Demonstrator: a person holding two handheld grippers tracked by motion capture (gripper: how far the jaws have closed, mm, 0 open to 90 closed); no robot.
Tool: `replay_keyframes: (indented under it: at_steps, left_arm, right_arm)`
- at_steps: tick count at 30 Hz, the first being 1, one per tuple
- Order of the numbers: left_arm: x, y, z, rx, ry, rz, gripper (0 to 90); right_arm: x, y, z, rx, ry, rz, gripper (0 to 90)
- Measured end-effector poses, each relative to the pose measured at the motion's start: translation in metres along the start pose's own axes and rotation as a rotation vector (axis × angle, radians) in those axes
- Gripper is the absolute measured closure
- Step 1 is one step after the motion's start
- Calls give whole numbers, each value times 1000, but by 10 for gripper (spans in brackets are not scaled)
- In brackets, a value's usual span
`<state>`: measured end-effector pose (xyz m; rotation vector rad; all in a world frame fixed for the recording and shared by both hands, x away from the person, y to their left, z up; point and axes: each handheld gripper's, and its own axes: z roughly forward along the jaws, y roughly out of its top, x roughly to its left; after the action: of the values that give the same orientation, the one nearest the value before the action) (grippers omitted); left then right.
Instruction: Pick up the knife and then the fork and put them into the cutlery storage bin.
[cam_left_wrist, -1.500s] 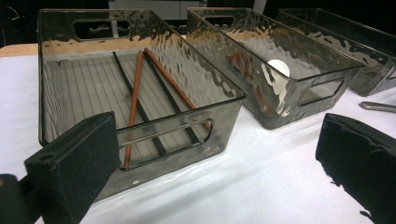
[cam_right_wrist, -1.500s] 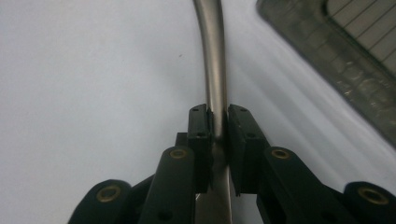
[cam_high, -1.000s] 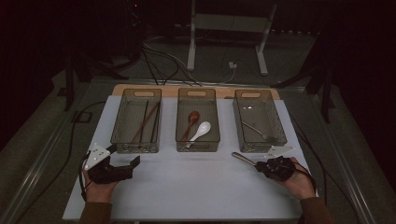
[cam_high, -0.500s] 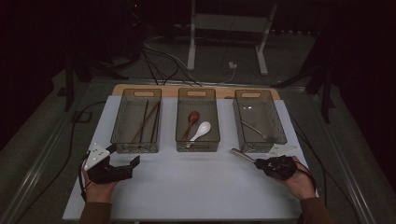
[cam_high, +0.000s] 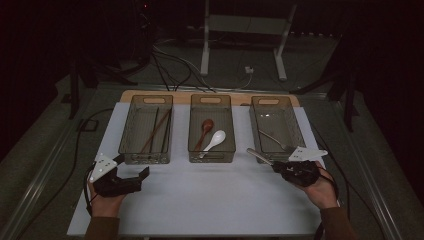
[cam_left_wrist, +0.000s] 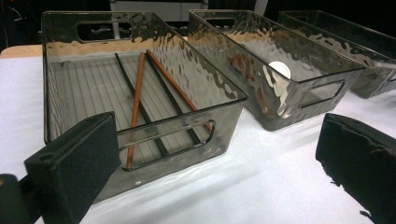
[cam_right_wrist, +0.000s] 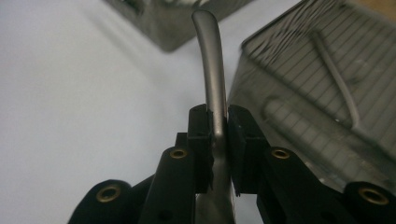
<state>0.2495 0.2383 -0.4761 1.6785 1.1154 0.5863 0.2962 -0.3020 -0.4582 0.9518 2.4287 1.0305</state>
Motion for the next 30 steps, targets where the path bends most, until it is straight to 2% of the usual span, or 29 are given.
replay_keyframes:
  at_steps: [1, 13, 30]
  left_arm:
    - [0, 0, 0, -1, 0, -2, 7]
    - [1, 0, -1, -5, 3, -6, 7]
    - [2, 0, -1, -4, 5, -10, 8]
  right_arm:
    - [-2, 2, -2, -11, 7, 7, 808]
    - [-29, 19, -19, -126, -77, 100, 808]
    - [-71, 32, -11, -170, -222, 248, 807]
